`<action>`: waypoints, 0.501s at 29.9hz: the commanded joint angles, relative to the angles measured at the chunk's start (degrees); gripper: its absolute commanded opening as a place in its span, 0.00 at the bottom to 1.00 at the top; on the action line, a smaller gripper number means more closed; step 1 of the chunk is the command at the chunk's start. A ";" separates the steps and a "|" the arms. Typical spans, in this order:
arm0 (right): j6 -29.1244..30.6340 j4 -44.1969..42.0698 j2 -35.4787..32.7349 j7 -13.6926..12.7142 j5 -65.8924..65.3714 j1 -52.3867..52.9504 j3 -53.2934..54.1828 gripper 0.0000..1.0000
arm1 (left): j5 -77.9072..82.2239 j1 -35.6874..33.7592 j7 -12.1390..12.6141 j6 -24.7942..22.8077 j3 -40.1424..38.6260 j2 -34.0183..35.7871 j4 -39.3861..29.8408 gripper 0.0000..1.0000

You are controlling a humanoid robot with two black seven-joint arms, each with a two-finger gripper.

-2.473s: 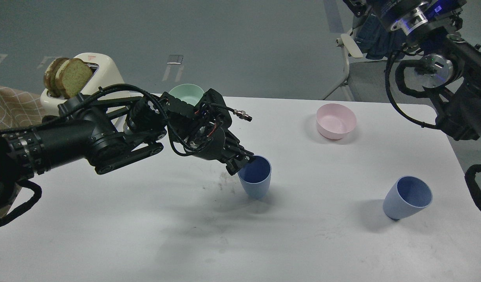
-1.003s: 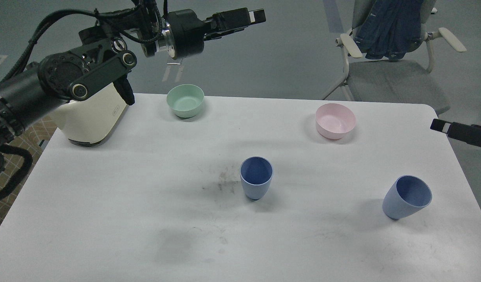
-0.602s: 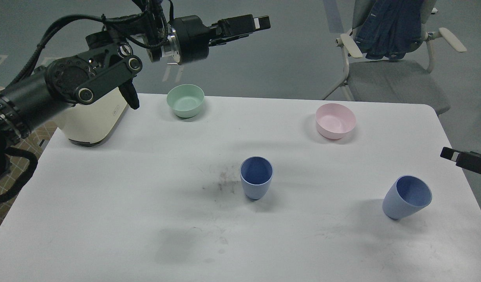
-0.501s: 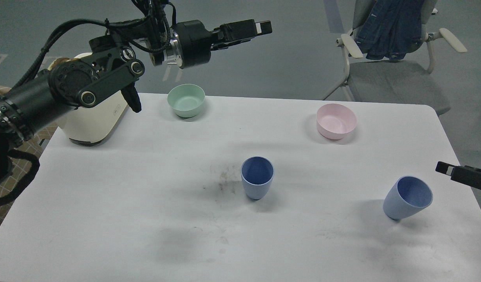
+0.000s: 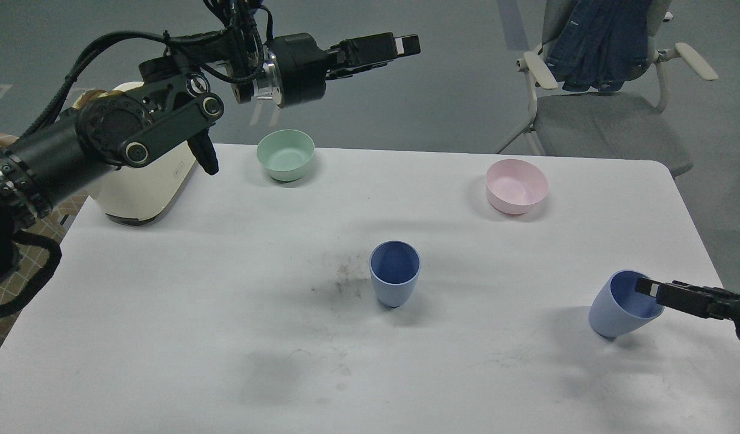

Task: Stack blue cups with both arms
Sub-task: 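Reach the right gripper to the other blue cup and grasp it, then lift the cup with the right gripper and carry it over the placed cup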

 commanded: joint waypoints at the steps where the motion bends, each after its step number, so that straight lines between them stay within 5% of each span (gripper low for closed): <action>1: 0.30 -0.27 0.42 0.01 -1.49 -0.46 -0.01 0.31 | 0.10 0.01 0.00 -0.08 0.14 0.14 0.01 0.92; 4: 0.56 -0.27 0.34 -0.48 -3.16 -0.64 -0.01 0.06 | 0.10 0.10 0.00 -0.08 0.14 0.14 0.01 0.92; 15: 0.56 0.16 -1.33 -1.54 -3.69 -0.20 0.17 0.00 | 0.46 0.37 0.00 -0.08 0.23 0.14 0.01 0.92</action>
